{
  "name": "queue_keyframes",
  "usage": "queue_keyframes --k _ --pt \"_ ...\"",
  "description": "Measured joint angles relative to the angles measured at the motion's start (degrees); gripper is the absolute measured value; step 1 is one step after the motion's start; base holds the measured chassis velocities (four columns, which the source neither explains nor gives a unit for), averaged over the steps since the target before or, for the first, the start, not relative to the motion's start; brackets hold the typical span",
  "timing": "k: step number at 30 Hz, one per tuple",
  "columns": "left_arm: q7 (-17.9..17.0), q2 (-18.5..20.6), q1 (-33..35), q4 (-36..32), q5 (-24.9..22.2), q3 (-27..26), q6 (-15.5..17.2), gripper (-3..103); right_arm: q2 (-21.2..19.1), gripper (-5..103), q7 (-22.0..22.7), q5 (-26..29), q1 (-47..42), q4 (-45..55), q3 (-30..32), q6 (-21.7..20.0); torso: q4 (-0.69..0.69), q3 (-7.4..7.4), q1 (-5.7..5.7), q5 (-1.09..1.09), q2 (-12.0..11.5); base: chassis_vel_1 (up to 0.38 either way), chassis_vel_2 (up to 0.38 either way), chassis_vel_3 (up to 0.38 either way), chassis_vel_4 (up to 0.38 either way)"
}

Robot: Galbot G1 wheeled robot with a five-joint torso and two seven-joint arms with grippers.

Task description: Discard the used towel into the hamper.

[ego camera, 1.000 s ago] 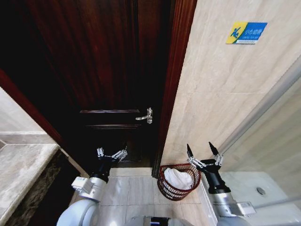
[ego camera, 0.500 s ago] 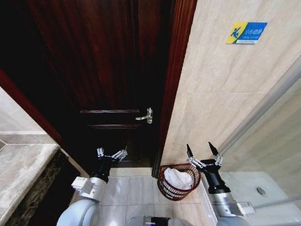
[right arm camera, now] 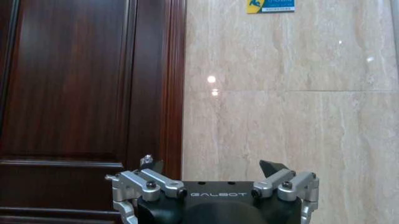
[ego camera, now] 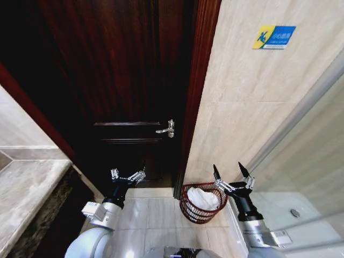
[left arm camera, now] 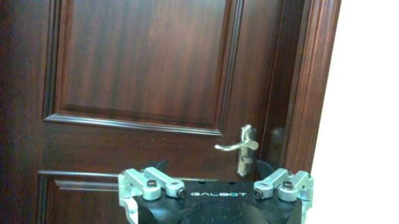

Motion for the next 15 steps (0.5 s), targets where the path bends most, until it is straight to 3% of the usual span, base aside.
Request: queue_keyframes --k 15 --pt "0.0 0.0 0.0 0.0 0.0 0.0 0.0 97 0.0 100 0.0 0.0 0.0 0.0 0.0 0.0 0.0 0.0 0.0 0.01 0.0 0.09 -0.094 -0.096 0.094"
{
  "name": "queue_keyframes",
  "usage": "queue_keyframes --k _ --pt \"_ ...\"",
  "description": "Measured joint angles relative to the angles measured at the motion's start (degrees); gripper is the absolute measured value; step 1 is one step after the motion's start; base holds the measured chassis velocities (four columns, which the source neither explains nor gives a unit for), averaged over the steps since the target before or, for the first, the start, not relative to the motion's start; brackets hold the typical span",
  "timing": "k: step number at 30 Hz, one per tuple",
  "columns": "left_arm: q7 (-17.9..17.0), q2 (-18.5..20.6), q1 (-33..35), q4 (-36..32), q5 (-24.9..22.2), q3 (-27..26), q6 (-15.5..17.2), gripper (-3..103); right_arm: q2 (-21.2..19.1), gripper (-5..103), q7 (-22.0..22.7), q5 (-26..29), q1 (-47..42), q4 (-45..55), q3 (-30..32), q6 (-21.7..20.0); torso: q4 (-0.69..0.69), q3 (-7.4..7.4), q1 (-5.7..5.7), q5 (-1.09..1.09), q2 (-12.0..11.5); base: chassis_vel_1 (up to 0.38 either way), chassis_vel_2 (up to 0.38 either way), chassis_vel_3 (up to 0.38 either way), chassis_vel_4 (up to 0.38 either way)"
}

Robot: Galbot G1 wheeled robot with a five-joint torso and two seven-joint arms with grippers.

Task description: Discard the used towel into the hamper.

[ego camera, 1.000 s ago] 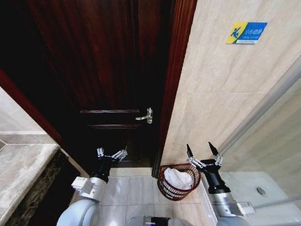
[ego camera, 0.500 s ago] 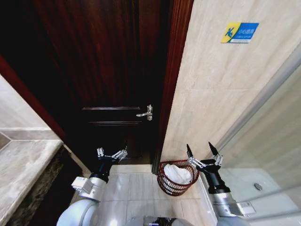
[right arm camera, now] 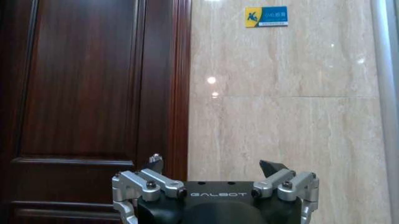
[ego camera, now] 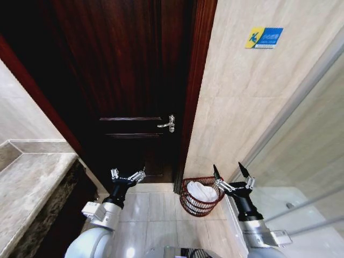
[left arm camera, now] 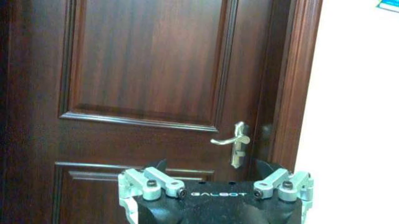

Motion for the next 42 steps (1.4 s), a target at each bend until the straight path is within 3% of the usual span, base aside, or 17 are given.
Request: queue_keyframes --k 42 --pt "0.0 0.0 0.0 0.0 0.0 0.0 0.0 97 0.0 100 0.0 0.0 0.0 0.0 0.0 0.0 -0.01 -0.01 -0.01 -0.01 0.0 0.125 -0.126 -0.126 0.127"
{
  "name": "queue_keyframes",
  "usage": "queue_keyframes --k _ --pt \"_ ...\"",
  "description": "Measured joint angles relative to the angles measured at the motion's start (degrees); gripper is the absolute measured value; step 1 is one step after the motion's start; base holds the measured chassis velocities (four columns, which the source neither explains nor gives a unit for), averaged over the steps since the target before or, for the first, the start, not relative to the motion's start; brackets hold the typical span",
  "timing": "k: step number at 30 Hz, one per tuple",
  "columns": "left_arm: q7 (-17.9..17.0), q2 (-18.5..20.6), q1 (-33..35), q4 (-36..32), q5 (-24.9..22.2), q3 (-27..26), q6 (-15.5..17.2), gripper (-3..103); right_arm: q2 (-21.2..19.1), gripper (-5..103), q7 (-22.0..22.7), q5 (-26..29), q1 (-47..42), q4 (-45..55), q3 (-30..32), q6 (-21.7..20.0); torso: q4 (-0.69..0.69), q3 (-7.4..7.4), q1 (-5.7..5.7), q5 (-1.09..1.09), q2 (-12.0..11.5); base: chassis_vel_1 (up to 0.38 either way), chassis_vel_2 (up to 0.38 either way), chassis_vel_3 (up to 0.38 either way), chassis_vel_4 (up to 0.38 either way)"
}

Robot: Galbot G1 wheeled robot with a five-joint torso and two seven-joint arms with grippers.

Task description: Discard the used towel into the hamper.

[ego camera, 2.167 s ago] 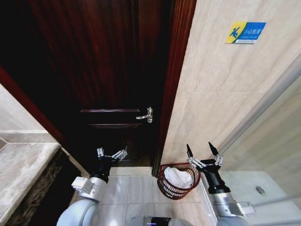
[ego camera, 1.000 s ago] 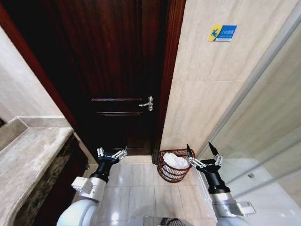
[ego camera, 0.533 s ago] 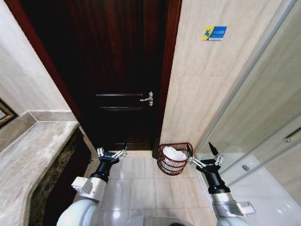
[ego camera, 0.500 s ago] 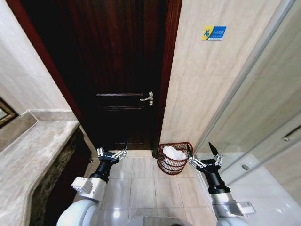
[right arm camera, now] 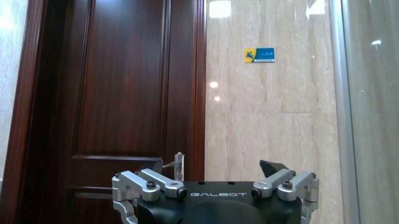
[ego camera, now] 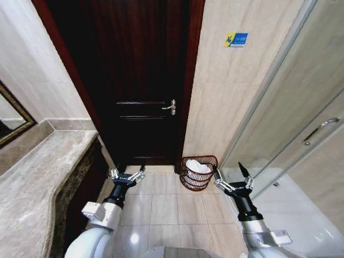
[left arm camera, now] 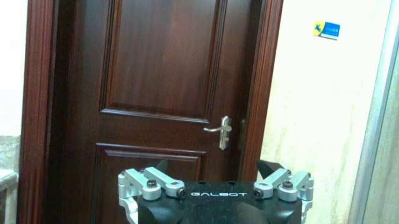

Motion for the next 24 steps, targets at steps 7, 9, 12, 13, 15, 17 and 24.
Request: queue_keyframes --k 7,9,12,13,15,17,24 --pt "0.0 0.0 0.0 0.0 0.0 0.0 0.0 97 0.0 100 0.0 0.0 0.0 0.0 0.0 0.0 0.0 0.02 0.04 0.0 0.0 0.0 0.0 0.0 0.0" --pt "0.0 0.0 0.0 0.0 0.0 0.0 0.0 97 0.0 100 0.0 0.0 0.0 0.0 0.0 0.0 0.0 0.01 0.04 0.0 0.0 0.0 0.0 0.0 0.0" --pt "0.0 0.0 0.0 0.0 0.0 0.0 0.0 97 0.0 100 0.0 0.0 0.0 0.0 0.0 0.0 0.0 0.01 0.02 0.0 0.0 -0.019 -0.023 -0.035 -0.011" --pt "0.0 0.0 0.0 0.0 0.0 0.0 0.0 97 0.0 100 0.0 0.0 0.0 0.0 0.0 0.0 0.0 0.01 0.02 0.0 0.0 -0.043 -0.041 -0.053 -0.016" --pt "0.0 0.0 0.0 0.0 0.0 0.0 0.0 97 0.0 100 0.0 0.0 0.0 0.0 0.0 0.0 0.0 0.01 0.01 0.0 0.0 -0.043 -0.062 -0.063 -0.04" --pt "0.0 0.0 0.0 0.0 0.0 0.0 0.0 97 0.0 100 0.0 0.0 0.0 0.0 0.0 0.0 0.0 0.0 0.01 0.0 0.0 -0.048 -0.066 -0.077 -0.048" --pt "0.0 0.0 0.0 0.0 0.0 0.0 0.0 97 0.0 100 0.0 0.0 0.0 0.0 0.0 0.0 -0.01 0.0 0.01 -0.01 0.0 -0.078 -0.082 -0.087 -0.078"
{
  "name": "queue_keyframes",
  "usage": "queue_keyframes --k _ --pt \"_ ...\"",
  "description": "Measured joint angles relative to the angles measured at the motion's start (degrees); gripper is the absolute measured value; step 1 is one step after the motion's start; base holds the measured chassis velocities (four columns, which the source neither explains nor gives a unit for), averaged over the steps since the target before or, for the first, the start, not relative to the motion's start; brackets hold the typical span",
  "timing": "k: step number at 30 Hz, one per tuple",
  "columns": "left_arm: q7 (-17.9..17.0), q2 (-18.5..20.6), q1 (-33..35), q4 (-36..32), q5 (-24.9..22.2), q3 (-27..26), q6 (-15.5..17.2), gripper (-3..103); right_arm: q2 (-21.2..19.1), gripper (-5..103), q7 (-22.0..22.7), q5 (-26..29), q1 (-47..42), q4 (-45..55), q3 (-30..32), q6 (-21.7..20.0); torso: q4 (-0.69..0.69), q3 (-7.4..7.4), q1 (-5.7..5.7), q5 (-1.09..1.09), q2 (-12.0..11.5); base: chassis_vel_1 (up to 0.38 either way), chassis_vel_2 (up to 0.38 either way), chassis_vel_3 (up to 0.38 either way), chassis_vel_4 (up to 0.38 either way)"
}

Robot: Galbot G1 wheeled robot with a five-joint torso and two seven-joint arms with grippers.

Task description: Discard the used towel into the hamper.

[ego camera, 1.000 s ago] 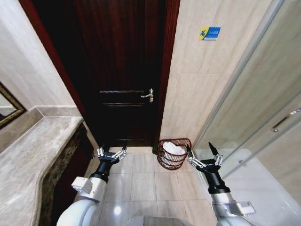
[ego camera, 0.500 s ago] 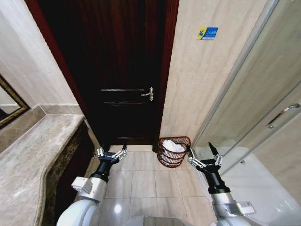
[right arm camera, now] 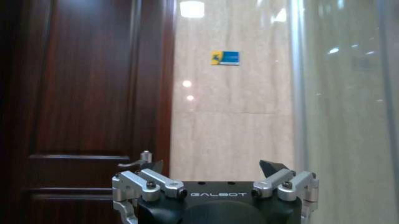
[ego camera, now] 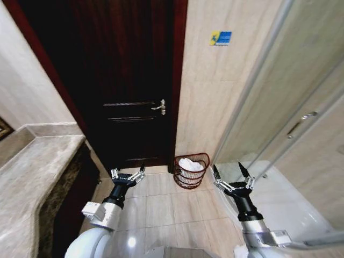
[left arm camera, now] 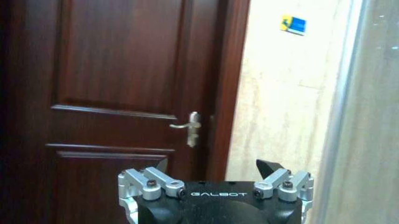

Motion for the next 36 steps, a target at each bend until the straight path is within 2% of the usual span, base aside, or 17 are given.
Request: queue_keyframes --k 36 --pt "0.0 0.0 0.0 0.0 0.0 0.0 0.0 97 0.0 100 0.0 0.0 0.0 0.0 0.0 0.0 0.01 0.0 0.0 0.0 0.0 -0.12 -0.117 -0.118 -0.121"
